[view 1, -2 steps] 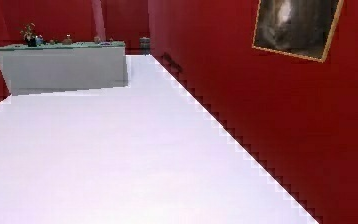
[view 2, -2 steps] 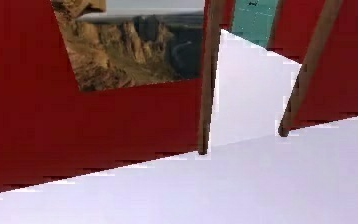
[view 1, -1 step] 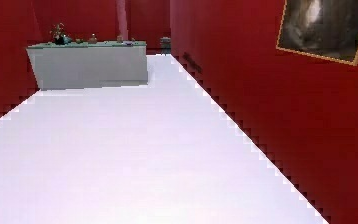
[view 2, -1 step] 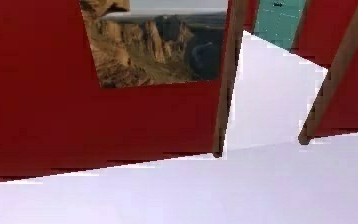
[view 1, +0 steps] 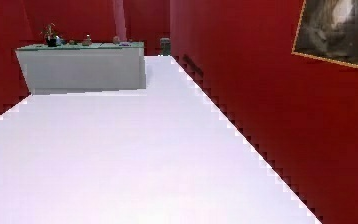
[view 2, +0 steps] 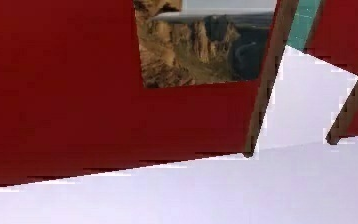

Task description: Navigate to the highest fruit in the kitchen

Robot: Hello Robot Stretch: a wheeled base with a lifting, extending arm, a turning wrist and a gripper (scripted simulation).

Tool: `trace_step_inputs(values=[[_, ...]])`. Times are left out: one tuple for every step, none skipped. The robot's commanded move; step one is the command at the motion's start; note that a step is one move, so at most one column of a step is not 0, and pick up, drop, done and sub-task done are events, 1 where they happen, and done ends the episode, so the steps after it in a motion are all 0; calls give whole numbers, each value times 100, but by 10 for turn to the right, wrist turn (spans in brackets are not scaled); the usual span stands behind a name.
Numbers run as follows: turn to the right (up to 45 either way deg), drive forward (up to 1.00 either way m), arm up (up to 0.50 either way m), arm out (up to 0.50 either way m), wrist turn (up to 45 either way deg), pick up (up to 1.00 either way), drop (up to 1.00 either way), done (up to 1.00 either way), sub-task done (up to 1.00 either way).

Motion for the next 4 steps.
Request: trace_step_inputs(values=[[-270,0,0,0,0,0,0,0,0],[0,100,0,0,0,0,0,0,0],[0,100,0,0,0,0,0,0,0],[0,100,0,0,0,0,0,0,0]])
